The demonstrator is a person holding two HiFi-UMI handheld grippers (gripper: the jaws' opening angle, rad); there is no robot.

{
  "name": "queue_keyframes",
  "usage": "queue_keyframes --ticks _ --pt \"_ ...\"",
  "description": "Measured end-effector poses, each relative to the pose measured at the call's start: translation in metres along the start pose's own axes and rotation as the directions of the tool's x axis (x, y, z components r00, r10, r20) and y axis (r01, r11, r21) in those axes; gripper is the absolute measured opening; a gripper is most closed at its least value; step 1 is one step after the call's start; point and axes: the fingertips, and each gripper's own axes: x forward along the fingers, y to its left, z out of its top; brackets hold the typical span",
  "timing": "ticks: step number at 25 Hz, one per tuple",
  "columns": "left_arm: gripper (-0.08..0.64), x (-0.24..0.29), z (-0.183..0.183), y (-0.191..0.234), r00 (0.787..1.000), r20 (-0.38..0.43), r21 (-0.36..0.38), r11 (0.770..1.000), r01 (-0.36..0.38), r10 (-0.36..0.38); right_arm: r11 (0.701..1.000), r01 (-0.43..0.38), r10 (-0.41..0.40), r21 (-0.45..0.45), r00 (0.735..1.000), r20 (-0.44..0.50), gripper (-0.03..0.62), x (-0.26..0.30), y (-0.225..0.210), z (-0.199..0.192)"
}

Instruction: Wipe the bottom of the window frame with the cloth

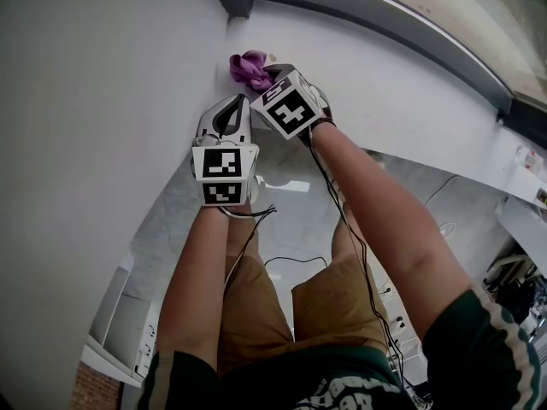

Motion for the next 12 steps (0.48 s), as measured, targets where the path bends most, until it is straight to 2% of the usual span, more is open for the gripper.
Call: queue_keyframes --ticks 7,12 --pt "0.002 -0.002 -0.003 -0.002 1.0 -0.005 0.009 1.0 0.008 -0.008 1.0 0.008 -0.008 0.007 1.0 0.013 0.166 -0.001 -0.002 -0.001" --pt "0.002 -0.011 0.008 -0.003 1.0 0.013 0.015 1.0 0.012 -0.012 0.995 -0.077 0.066 0.069 0.986 0.155 0.166 -0.029 0.005 0.009"
